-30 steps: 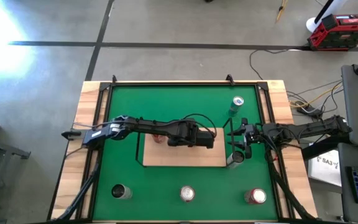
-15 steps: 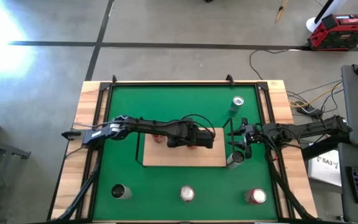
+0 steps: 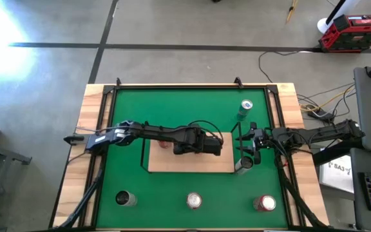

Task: Place canned beverage on shelf
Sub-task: Put the top orange soda can on the shelf

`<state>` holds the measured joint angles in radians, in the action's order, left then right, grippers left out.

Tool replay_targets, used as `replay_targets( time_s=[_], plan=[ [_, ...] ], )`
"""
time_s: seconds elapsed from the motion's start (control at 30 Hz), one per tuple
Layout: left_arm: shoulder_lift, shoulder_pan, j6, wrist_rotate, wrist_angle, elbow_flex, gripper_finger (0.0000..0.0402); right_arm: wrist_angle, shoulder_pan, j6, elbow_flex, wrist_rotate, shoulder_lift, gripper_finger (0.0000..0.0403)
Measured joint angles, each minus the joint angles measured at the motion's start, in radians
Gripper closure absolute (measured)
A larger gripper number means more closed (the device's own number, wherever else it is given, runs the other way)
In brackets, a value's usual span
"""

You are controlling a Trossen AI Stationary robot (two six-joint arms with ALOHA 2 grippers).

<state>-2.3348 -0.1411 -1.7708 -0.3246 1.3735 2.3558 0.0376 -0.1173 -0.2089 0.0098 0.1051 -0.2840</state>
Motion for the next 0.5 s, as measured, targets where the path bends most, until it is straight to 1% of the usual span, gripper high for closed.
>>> replay_targets(
  time_s=[0.2,0.37,0.5],
  plan=[
    [0.0,-0.019,-0.02,-0.035,0.016,0.0,0.0069,0.0,0.0,0.0,0.0,0.0,0.0,0.0207],
    [0.0,-0.031,-0.021,-0.117,0.018,0.0,0.0069,0.0,0.0,0.0,0.0,0.0,0.0,0.0207],
    [0.0,-0.03,-0.013,-0.122,0.018,0.0,0.0069,0.0,0.0,0.0,0.0,0.0,0.0,0.0207]
  ],
)
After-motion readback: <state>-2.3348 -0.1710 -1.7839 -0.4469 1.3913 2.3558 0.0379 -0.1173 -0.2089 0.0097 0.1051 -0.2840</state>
